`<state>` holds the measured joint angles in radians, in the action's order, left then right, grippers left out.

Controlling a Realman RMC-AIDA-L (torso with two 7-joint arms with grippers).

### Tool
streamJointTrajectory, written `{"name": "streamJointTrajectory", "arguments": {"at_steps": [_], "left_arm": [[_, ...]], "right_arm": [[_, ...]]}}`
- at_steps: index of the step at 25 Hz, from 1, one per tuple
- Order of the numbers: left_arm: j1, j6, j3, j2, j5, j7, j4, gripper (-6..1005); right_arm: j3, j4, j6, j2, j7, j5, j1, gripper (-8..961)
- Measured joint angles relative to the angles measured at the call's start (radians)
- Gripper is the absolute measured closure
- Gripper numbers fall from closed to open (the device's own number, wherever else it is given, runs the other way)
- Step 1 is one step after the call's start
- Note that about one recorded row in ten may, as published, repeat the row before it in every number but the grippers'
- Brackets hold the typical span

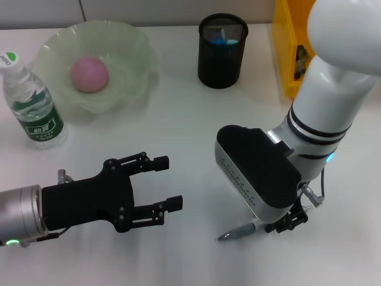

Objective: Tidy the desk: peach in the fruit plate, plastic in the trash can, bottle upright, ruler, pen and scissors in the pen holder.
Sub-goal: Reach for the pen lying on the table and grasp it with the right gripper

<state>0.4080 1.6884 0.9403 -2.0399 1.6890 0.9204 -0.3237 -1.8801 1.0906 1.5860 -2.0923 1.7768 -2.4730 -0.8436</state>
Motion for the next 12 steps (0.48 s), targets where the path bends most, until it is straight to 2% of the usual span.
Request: {"name": "streamJointTrajectory", "arguments": {"at_steps": [12], "left_arm": [[-0.004,0.000,0.000,0.000,0.000,-0.002,0.000,217]], "right_arm": [[-0.020,0.000,-0.014,0.000,0.002,0.000,0.000,721]]}}
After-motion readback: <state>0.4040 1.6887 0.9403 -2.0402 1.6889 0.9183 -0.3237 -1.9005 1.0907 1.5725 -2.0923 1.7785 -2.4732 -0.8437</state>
